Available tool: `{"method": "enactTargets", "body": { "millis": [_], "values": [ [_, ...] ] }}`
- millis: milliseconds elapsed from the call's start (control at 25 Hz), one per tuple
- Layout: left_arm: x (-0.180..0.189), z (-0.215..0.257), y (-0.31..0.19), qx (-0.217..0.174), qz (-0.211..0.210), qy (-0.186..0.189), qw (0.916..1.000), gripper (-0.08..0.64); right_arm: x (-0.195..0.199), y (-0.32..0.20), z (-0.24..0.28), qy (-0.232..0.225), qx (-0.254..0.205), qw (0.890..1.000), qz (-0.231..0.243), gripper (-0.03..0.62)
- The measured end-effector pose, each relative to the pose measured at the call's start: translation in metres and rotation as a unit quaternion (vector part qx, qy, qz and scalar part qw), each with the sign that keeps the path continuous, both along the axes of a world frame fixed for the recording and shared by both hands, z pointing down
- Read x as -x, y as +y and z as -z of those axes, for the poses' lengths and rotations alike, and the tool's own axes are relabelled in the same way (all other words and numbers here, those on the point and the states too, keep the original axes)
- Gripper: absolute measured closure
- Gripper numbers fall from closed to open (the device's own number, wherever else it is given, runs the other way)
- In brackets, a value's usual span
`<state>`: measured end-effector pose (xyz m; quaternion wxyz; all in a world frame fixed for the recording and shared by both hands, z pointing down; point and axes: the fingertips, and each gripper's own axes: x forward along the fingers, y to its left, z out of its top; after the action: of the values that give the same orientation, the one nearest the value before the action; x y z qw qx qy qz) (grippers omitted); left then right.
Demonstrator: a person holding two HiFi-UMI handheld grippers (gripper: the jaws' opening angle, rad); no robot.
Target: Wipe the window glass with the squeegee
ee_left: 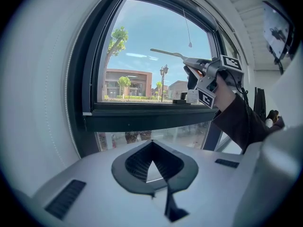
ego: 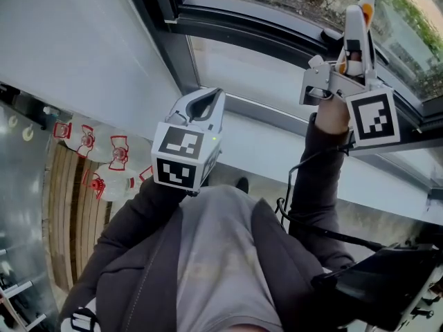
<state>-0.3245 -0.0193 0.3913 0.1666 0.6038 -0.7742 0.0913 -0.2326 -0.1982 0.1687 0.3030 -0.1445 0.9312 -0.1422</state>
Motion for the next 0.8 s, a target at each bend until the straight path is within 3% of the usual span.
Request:
{"method": "enactTargets", "body": {
  "millis": [360,600,800],
  "values": [
    [-0.003,-0.002,-0.006,0.008,-0.004,-0.002,1.0,0.561,-0.002,-0.003,-0.019,0.003,0.017,1.0,0.002,0.492],
    [-0.009,-0.012,-0.006,0.001,-0.019,-0.007,0.9998,0.561,-0.023,-0.011,-0.049,0.008,0.042,0.998,-0.05,0.494],
    [-0.012,-0.009,-0.002,0.017,-0.01,0.009,0.9998,0.561,-0.01,-0.003,-0.051,0.007,0.057,0.998,-0.004,0.494]
  ]
}}
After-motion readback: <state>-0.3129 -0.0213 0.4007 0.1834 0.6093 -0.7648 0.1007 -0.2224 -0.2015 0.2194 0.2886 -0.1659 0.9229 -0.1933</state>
